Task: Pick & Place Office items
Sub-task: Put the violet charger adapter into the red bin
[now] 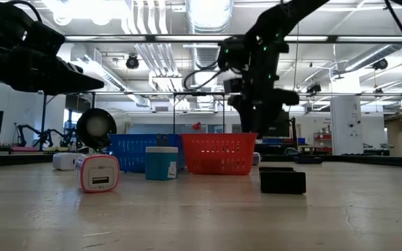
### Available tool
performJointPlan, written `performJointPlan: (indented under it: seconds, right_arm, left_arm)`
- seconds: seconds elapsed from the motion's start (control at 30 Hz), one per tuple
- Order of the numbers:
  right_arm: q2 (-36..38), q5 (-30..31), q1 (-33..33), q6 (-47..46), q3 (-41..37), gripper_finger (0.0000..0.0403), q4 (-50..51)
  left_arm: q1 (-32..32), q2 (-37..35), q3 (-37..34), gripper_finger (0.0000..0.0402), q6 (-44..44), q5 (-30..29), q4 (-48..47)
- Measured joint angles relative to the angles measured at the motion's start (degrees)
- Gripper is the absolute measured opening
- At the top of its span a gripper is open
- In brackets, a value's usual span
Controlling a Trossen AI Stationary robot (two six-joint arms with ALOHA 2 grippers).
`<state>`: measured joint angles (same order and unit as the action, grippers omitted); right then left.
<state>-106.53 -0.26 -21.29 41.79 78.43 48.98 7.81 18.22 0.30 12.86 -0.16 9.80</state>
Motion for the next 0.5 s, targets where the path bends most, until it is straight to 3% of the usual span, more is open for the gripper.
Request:
performJointPlan:
  seconds: [0.2,0.5]
  right_arm:
    - [-2.52,0.3,-3.86,0.69,-0.07,0.0269,-2.87]
    - [-6.97,-1.57,-5.99,0.42,-0.07,0.025,-4.35]
  left_arm:
    - [0.0,0.0,0.0,0.0003,0.05,0.0,0.0]
    - [0.0,-0.02,0.0,0.0003,0.03,0.04,-0.01]
